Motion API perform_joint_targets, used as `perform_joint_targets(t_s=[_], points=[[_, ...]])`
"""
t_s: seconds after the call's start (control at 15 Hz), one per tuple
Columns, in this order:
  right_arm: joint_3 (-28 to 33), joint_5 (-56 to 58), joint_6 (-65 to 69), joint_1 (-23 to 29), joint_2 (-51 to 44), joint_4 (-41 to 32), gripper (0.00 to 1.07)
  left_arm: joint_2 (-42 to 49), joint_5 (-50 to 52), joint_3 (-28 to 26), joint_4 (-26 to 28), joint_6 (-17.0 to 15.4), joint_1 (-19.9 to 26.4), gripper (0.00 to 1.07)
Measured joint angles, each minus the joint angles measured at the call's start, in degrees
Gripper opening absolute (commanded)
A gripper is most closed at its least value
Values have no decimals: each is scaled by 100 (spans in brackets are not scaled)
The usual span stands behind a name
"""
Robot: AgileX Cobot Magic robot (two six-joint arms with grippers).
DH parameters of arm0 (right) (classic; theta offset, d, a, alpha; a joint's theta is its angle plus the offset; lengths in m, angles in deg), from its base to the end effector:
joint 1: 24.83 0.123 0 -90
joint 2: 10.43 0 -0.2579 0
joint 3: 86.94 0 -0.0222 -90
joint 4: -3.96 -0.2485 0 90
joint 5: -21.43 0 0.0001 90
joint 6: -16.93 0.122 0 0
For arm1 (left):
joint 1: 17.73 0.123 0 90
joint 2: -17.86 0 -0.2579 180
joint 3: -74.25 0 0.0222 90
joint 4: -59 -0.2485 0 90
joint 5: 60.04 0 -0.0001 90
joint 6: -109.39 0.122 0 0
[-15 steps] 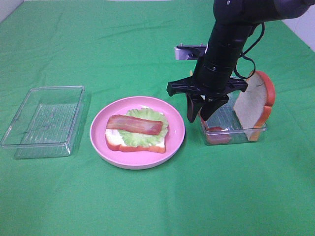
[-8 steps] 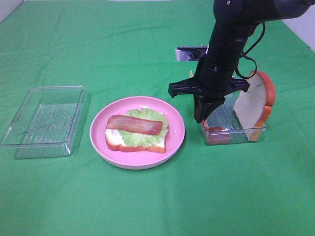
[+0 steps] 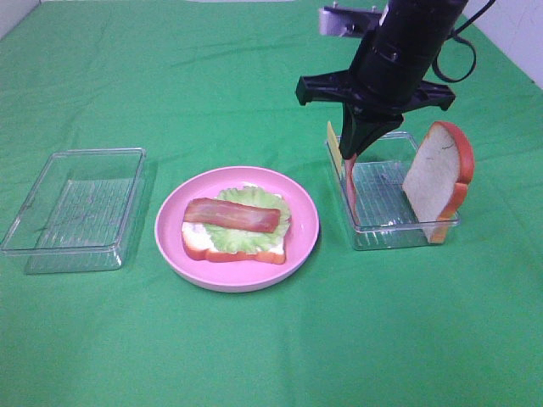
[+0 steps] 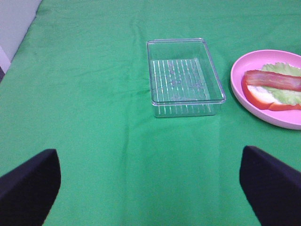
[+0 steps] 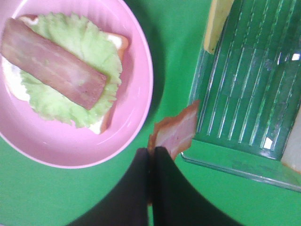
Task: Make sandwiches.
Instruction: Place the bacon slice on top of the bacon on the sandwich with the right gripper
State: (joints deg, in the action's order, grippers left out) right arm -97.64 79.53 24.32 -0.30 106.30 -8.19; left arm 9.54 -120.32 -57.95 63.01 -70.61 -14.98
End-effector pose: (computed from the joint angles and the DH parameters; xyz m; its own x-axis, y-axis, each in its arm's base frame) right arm 0.3502 0.1838 0.1909 -0.9560 -0.1768 -0.2339 -0.2320 0.9441 0.2343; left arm 0.0481 -0.0051 0.2632 -0.4431 -0.0560 -0.8947 -0.0089 0.9983 -0.0581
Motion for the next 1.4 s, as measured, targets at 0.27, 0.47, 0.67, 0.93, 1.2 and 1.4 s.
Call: perform_joint_targets(t_s=[0.27, 0.47, 0.67, 0.93, 1.2, 1.4], points=[[-264, -223, -206, 0, -367, -1094, 0, 0, 0, 0, 0, 0, 0, 96], [-298, -619, -1003, 6, -332, -2515, 0, 0, 0, 0, 0, 0, 0, 96], [-298, -991, -1501, 292, -6, -3134, 0, 0, 0, 0, 0, 0, 0, 96], [-298, -1232, -1736, 682, 424, -3541, 0, 0, 0, 0, 6, 0, 0, 96], [-298, -1432, -2034, 900, 871, -3965, 0, 0, 0, 0, 6, 0, 0, 96], [-298, -1518, -2057, 991, 1037, -4074, 0, 0, 0, 0, 6, 0, 0, 96]])
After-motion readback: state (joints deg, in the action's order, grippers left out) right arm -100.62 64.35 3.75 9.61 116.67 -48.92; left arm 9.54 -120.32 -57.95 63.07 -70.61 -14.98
